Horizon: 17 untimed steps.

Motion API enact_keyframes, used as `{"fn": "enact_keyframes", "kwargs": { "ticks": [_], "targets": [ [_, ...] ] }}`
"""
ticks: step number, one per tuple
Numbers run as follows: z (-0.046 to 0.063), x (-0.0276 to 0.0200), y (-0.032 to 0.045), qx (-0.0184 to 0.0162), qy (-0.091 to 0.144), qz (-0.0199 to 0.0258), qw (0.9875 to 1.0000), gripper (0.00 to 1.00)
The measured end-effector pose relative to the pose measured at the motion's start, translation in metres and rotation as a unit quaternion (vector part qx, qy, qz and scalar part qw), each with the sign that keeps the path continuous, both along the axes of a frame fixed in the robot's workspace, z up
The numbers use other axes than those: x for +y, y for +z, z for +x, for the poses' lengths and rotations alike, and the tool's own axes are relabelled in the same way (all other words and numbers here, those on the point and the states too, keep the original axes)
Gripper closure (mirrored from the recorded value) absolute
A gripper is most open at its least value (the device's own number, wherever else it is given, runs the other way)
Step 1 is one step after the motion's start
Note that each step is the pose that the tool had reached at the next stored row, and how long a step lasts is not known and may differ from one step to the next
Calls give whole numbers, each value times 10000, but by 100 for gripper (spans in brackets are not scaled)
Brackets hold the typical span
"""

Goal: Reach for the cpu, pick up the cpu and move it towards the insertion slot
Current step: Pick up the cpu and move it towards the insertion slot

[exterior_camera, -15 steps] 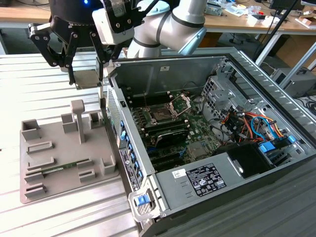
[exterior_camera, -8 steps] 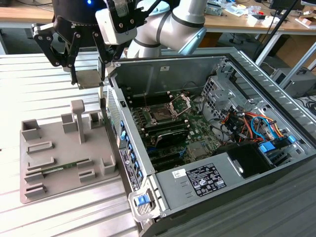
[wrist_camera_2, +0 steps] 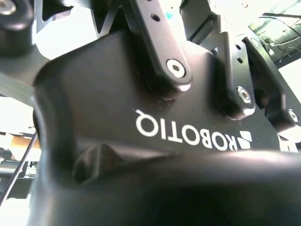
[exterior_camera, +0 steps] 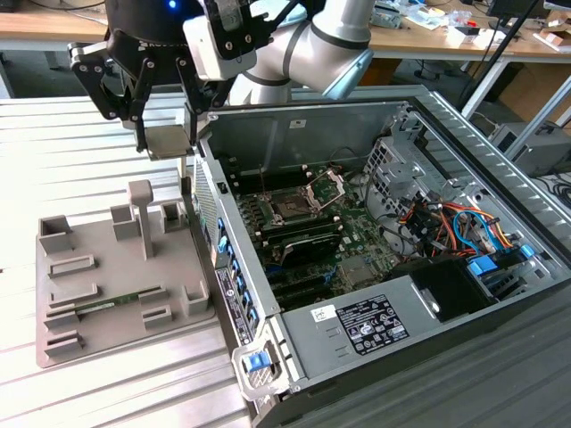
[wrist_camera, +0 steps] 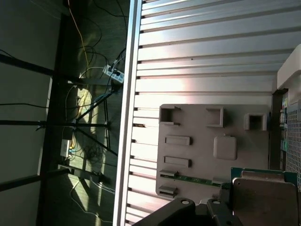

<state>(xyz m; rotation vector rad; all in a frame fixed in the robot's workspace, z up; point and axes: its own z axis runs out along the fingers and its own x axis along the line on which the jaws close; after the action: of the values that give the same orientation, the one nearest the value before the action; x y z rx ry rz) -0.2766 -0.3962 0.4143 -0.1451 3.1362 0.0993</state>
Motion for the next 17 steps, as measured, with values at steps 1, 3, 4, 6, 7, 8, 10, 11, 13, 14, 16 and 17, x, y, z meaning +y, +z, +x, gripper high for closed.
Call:
{"fn": "enact_keyframes", "kwargs": {
  "ticks": [1, 3, 4, 6, 7, 8, 10, 11, 13, 14, 16, 17],
  "targets": [
    [8, 0, 0, 0, 0, 0, 10000, 46],
    [33, 0, 0, 0, 0, 0, 10000, 46],
    [38, 0, 0, 0, 0, 0, 10000, 46],
    [53, 0, 0, 0, 0, 0, 10000, 46],
    [59, 0, 0, 0, 0, 0, 10000, 46],
    [69, 0, 0, 0, 0, 0, 10000, 46],
    [86, 0, 0, 0, 0, 0, 10000, 46],
    [94, 0, 0, 0, 0, 0, 10000, 46],
    [106, 0, 0, 0, 0, 0, 10000, 46],
    [112, 0, 0, 0, 0, 0, 10000, 46],
    [129, 0, 0, 0, 0, 0, 10000, 46],
    [135, 0, 0, 0, 0, 0, 10000, 46]
  ]
}}
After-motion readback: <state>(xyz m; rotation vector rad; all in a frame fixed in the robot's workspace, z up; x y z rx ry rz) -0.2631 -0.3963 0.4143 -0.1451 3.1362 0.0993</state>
